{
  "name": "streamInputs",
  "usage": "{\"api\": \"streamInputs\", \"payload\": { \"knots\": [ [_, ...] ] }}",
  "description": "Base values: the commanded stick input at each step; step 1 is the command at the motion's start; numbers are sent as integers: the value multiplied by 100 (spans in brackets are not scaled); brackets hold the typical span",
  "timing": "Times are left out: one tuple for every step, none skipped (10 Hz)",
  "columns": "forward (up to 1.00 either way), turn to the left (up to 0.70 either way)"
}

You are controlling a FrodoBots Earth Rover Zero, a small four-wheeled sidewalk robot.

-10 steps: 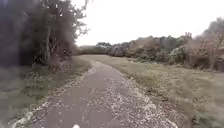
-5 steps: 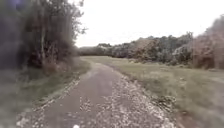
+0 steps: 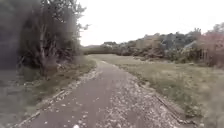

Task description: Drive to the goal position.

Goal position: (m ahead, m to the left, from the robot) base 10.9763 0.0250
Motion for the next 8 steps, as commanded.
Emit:
{"api": "streamInputs", "payload": {
  "knots": [
    [100, 0],
    [100, 0],
    [100, 1],
    [100, 2],
    [100, 29],
    [100, 15],
    [100, 0],
    [100, 0]
  ]
}}
